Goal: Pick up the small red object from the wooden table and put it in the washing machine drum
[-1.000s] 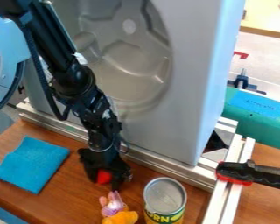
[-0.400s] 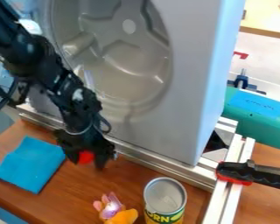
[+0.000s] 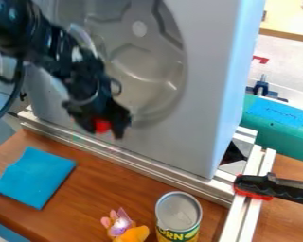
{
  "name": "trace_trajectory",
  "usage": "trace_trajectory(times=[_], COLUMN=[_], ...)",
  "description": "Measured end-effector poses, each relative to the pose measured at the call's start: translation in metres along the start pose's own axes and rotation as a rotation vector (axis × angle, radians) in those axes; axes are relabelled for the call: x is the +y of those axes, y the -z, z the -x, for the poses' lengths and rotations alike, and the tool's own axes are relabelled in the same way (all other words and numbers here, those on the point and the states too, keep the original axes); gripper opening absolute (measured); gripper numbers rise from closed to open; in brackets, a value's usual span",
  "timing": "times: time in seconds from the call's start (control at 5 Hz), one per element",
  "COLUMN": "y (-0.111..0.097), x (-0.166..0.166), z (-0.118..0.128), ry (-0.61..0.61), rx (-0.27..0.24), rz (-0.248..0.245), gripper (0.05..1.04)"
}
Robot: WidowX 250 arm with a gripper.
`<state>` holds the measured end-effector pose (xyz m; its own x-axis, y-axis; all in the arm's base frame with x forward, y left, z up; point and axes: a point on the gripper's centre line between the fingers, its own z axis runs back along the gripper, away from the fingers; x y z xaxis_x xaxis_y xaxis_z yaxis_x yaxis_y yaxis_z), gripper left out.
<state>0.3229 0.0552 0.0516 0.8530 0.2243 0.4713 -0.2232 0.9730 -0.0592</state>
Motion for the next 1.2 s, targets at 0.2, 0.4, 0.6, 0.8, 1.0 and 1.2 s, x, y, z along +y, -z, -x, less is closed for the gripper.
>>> trace_trajectory(times=[0.2, 0.4, 0.6, 0.8, 1.0, 1.2], y=[-0.008, -0.008, 0.008, 0.038, 0.061, 0.066], x=[-0.003, 0.002, 0.005, 0.015, 0.018, 0.018], z=[-0.03, -0.056, -0.076, -0.093, -0.108, -0.112], ry=[-0.013, -0.031, -0.033, -0.078, -0.084, -0.089], rx=[-0.077, -0.115, -0.104, -0.091, -0.049, -0.002], rz=[0.016, 0.021, 0.016, -0.044, -0.06, -0.064], gripper=[0.802, 0.802, 0.802, 0.802, 0.8, 0.858])
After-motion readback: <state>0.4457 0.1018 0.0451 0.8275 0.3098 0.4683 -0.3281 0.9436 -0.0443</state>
